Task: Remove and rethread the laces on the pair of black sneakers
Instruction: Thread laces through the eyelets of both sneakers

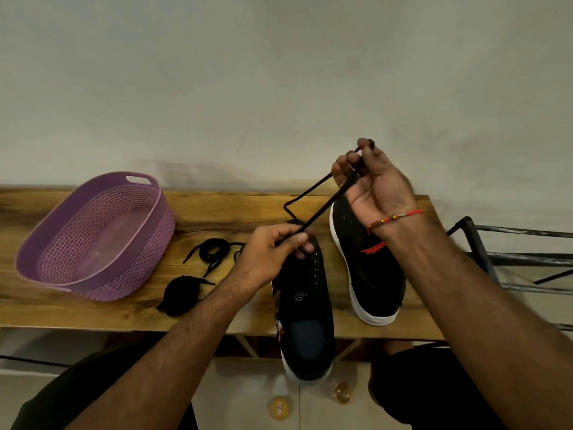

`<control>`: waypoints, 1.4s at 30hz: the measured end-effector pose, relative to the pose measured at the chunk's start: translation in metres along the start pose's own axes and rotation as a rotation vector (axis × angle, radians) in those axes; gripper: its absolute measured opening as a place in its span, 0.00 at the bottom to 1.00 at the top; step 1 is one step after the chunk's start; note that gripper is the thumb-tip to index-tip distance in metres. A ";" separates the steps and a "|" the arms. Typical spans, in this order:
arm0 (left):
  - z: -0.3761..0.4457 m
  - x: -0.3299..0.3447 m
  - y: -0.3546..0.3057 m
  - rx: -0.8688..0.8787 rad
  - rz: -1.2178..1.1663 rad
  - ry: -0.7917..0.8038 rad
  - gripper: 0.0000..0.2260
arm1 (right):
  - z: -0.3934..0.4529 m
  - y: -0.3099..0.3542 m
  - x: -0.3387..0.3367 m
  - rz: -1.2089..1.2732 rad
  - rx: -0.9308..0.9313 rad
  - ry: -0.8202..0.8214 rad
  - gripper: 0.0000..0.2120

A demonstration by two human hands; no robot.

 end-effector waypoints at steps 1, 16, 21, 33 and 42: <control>0.001 -0.005 0.000 -0.002 -0.028 -0.043 0.09 | 0.001 0.006 -0.005 -0.006 -0.017 -0.034 0.09; 0.007 -0.064 0.009 0.017 -0.579 -0.952 0.06 | -0.016 -0.023 -0.023 -1.828 0.066 -0.228 0.12; 0.012 -0.044 -0.003 0.128 -0.249 -0.692 0.04 | -0.049 -0.062 -0.038 -1.952 0.314 -0.186 0.21; 0.007 0.010 0.028 0.040 0.515 -0.080 0.03 | -0.041 -0.059 -0.062 -1.535 0.431 -0.231 0.12; 0.016 0.022 0.043 -0.003 0.596 -0.032 0.05 | -0.036 -0.065 -0.079 -1.206 0.581 -0.202 0.14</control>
Point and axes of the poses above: each hand's wrist, its own z-axis towards the middle knuckle, its own x-axis out of the palm, y = z × x, the point moved 3 cm from there along z, towards the middle knuckle, and after that the axes turned 11 degrees about x, right-handed, at the moved point
